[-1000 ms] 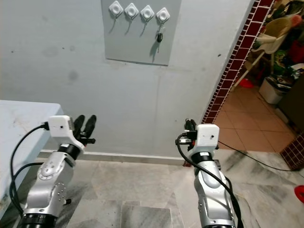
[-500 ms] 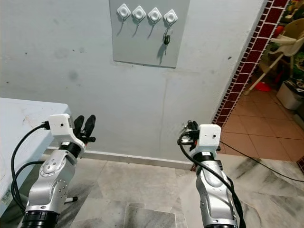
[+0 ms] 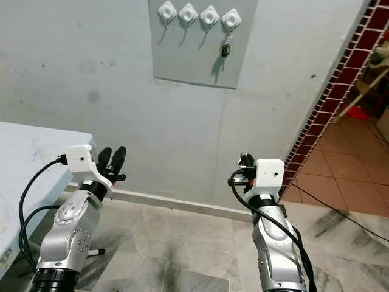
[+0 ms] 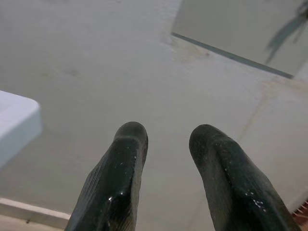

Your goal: Hang keys on a hook

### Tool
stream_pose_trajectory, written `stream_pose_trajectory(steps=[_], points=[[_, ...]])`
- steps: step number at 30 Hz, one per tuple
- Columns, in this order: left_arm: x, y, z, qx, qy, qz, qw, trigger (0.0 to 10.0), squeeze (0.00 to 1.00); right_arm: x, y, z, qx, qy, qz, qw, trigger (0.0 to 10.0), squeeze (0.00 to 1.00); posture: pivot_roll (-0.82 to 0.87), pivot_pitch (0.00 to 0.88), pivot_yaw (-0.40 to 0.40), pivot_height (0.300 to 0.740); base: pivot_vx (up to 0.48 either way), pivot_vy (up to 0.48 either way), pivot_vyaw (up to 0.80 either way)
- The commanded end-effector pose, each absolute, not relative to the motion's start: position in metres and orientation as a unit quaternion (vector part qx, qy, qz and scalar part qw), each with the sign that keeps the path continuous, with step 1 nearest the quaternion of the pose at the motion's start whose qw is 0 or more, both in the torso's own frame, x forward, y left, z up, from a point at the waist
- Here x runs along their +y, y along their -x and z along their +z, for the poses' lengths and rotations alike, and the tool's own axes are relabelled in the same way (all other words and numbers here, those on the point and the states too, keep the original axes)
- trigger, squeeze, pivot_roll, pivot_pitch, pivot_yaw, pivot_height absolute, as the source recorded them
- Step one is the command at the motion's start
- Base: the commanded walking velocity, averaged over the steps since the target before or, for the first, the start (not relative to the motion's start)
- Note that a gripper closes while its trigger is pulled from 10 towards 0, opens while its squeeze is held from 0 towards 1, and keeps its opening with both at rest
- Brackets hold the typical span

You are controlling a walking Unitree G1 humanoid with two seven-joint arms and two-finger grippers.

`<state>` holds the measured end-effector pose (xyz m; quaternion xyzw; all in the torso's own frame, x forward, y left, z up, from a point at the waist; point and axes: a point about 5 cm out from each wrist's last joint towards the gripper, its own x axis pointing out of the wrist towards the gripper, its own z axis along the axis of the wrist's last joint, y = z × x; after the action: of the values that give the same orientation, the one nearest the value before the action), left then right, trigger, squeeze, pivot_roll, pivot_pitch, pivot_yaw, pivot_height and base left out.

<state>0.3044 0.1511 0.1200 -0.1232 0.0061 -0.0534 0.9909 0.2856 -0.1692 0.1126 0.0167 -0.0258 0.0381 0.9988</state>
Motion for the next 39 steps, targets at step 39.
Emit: stream_pose_trajectory(steps=[39], points=[[0.1472,-0.3046,0.1201,0.010,0.102,-0.061,0.993,10.0,0.00,-0.1653,-0.2844,0.1195,-0.035,-0.017,0.052,0.998,10.0,0.00,0.11,0.000,-0.068,0.740,0.391,0.098,0.00]])
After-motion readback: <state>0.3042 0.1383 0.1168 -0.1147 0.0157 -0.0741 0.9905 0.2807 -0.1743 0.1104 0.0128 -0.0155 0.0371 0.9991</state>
